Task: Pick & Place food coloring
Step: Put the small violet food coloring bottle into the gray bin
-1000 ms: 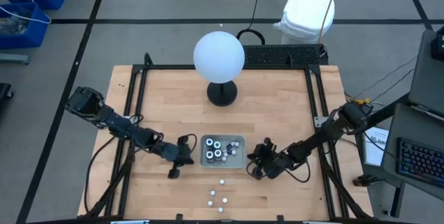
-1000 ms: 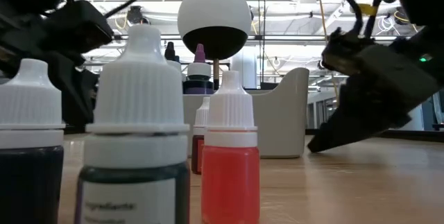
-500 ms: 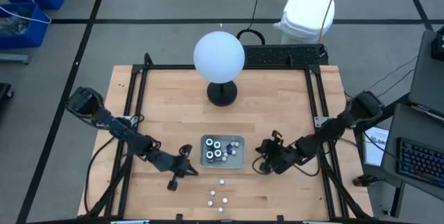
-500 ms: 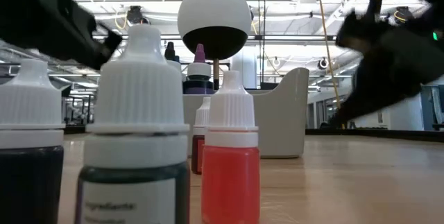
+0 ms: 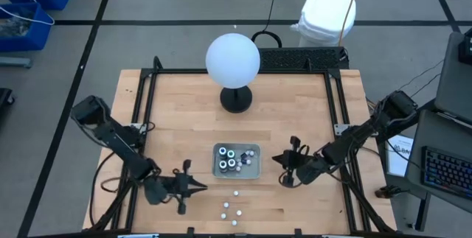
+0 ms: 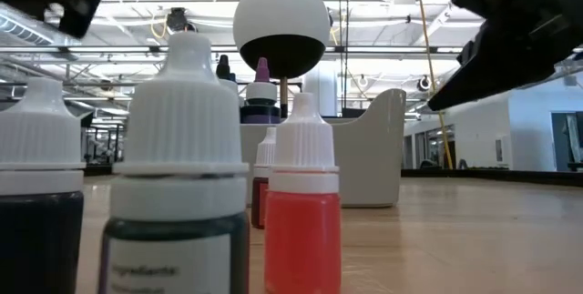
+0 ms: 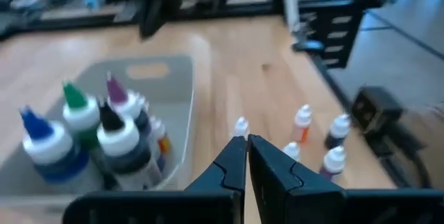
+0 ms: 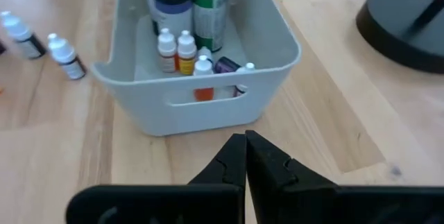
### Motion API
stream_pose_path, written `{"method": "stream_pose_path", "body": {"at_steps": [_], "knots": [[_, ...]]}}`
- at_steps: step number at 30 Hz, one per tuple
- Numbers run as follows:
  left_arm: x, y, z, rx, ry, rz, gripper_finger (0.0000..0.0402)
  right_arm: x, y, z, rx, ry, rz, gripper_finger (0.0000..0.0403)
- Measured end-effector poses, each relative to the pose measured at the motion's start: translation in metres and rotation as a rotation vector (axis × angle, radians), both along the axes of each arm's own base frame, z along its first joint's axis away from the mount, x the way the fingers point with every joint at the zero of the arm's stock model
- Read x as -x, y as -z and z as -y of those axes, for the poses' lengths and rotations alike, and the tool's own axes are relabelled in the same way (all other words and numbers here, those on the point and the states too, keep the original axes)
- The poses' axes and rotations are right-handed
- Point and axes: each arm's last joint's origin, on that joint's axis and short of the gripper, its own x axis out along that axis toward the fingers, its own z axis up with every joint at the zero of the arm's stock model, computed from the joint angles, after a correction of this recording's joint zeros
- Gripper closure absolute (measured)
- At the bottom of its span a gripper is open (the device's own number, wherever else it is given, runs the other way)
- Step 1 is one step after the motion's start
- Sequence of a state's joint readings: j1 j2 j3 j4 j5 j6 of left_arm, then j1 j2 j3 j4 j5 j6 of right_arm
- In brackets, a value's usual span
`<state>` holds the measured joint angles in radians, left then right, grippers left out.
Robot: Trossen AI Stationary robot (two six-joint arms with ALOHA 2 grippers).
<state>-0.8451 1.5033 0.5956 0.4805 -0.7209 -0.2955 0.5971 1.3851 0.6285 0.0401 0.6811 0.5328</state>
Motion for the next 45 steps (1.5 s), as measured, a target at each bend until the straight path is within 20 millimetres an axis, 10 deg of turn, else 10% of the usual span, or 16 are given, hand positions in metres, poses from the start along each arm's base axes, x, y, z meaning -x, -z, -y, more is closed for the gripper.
{"method": "stream_pose_path", "body": {"at_steps": [10, 17, 27, 45], "knots": [[-0.05, 0.036, 0.053, -0.018, 0.073, -0.104, 0.0364, 0.011, -0.022, -0.007, 0.041, -0.085, 0.072, 0.0403], [-0.065, 0.034, 0.087, -0.09, 0.203, -0.108, 0.0269, 0.016, -0.024, -0.011, 0.042, -0.112, 0.078, 0.0403], [-0.064, 0.041, 0.086, -0.006, 0.151, -0.17, 0.0175, 0.016, -0.026, -0.009, 0.093, -0.071, 0.101, 0.0403], [-0.072, 0.046, 0.081, 0.027, 0.152, -0.196, 0.0172, 0.015, -0.026, -0.008, 0.109, -0.045, 0.114, 0.0403]]}}
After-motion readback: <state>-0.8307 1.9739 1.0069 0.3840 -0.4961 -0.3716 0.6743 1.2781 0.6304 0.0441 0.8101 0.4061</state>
